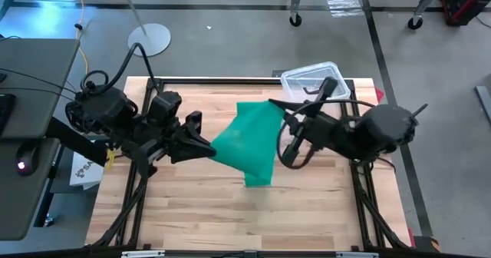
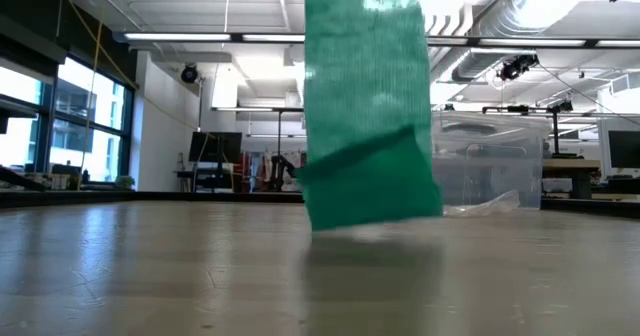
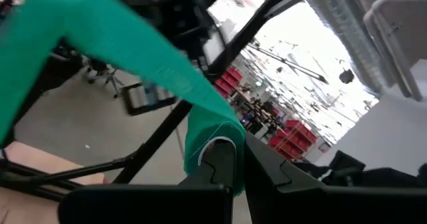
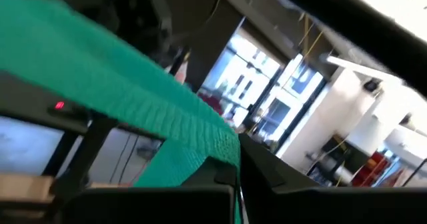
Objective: Roll bandage
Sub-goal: Roll the green bandage
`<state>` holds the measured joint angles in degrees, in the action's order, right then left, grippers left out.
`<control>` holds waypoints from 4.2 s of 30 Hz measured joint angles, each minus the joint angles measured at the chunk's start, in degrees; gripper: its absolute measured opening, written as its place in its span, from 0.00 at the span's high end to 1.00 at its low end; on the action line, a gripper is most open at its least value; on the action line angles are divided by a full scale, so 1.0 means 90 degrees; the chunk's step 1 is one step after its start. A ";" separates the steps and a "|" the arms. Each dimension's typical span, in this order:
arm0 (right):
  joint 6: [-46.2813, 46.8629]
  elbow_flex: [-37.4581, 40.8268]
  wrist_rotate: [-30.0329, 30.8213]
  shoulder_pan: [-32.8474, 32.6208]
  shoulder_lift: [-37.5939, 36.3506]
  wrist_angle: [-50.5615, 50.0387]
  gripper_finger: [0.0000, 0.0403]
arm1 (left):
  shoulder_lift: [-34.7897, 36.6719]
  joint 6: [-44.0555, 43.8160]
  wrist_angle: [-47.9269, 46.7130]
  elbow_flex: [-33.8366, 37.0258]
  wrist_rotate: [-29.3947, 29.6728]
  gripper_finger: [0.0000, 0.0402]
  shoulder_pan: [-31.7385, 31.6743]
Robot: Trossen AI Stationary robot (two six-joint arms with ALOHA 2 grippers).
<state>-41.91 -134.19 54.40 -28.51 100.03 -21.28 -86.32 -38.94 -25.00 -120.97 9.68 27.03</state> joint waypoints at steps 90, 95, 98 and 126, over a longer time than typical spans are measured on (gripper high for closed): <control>0.2538 0.0002 -0.2490 0.0664 0.0845 0.1302 0.56 | 0.0102 -0.0051 0.0584 -0.0005 0.1106 0.98 -0.0205; 0.2552 0.0002 -0.2381 0.0777 0.0843 0.1282 0.89 | 0.0074 -0.0148 0.0582 -0.0005 0.0948 0.98 -0.0199; 0.2547 0.0002 -0.2348 0.0858 0.0843 0.1193 0.97 | -0.0006 -0.0263 0.0617 -0.0005 0.0736 0.98 -0.0202; 0.0993 0.0002 -0.1530 0.0322 0.0566 0.0103 1.00 | 0.0136 -0.0265 0.0384 0.0002 0.0151 0.98 0.0266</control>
<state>-32.97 -134.17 40.63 -25.61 105.12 -20.35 -85.10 -41.32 -21.54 -120.95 11.04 29.42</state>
